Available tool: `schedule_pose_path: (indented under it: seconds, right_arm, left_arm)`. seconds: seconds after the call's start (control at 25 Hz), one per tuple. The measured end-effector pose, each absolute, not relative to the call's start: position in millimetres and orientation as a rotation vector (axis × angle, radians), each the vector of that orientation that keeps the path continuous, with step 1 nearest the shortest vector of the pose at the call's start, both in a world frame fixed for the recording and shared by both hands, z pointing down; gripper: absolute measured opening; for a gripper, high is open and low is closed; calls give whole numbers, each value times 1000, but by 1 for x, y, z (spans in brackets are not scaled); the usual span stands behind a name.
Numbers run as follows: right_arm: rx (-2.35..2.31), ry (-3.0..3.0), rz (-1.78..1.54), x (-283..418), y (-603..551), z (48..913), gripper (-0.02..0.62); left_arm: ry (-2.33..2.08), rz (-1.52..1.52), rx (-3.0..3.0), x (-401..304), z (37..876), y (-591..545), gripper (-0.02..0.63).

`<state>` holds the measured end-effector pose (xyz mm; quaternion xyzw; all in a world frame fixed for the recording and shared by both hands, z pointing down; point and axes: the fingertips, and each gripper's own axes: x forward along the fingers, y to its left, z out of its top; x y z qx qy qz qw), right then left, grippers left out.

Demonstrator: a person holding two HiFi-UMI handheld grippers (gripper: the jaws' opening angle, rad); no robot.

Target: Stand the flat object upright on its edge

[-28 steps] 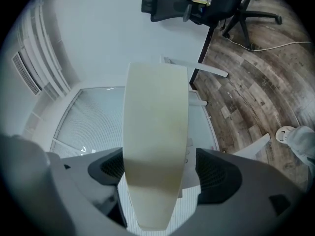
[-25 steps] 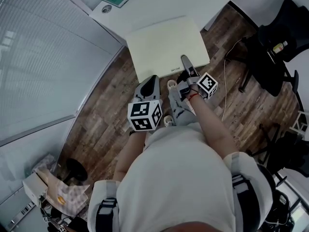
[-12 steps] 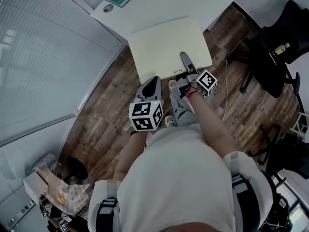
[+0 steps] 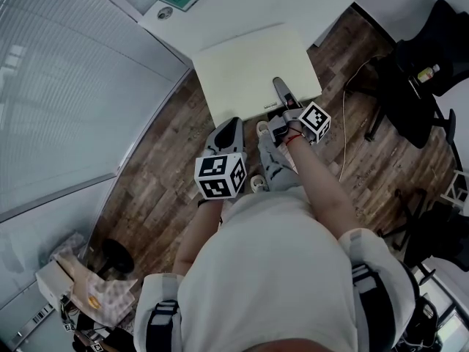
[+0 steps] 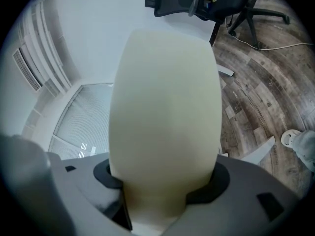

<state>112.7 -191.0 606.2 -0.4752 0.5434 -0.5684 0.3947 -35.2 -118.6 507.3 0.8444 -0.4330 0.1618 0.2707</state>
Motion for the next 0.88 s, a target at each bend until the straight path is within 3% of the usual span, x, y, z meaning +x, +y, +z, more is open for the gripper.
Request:
schedule_pose_path:
  seconds: [0.4,0.88]
  right_arm:
    - [-1188,1398,-1427,118,-181,599,275]
    - [-1225,1422,-1411,126,-164,590,256]
  left_arm:
    - [-1185,428,2277,-39,503,-109,20]
    - [-1192,409,2286,-41,495,-98,20]
